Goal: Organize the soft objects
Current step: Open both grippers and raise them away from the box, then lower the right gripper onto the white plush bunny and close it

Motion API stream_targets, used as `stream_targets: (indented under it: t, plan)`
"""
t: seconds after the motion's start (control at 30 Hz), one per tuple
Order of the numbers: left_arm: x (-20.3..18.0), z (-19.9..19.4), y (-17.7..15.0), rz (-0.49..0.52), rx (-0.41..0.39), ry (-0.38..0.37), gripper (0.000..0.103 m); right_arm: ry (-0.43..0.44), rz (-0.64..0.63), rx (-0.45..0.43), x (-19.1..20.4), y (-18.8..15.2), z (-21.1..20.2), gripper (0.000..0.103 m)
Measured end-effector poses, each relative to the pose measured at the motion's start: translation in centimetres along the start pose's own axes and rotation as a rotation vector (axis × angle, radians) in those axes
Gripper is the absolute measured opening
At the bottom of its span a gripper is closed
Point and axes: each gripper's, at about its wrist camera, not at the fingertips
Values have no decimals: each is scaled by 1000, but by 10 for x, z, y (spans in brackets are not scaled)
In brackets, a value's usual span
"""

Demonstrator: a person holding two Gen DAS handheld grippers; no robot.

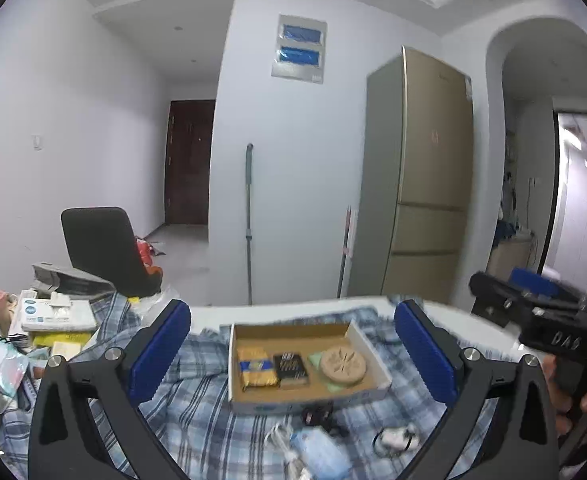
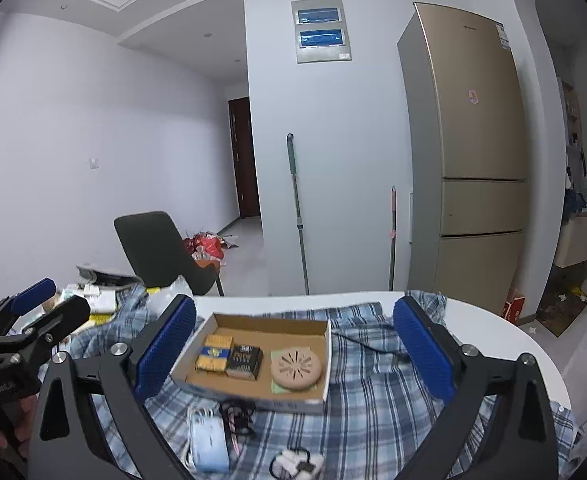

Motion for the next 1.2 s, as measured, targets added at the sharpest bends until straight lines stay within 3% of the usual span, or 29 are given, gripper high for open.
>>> stream_targets:
  t: [0.2,0.33,0.63,0.87,1.2]
  plan:
    - [-7,-6,-37,42,20,-22,103,-3,-23,38,-6,-33,-1,100]
    - [-11,-5,-59,51,-9,1,103,58,12,93,-15,-53,9,100]
    - [-8,19,-89,46,50,0,103,36,14,164,-25,-86,38,100]
    - [-11,39,-108,83,148,-5,103,70,51,265,-34,-103,60,100]
    - [-11,43,-112,86,169,-8,103,45,103,436,-50,-116,83,86]
Point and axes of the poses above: each gripper's, at about its wrist camera, not at the fingertips, and z roughly the way its jaws point, x to its left, y to its top, and after that the axes turned 3 degrees about z, right-handed
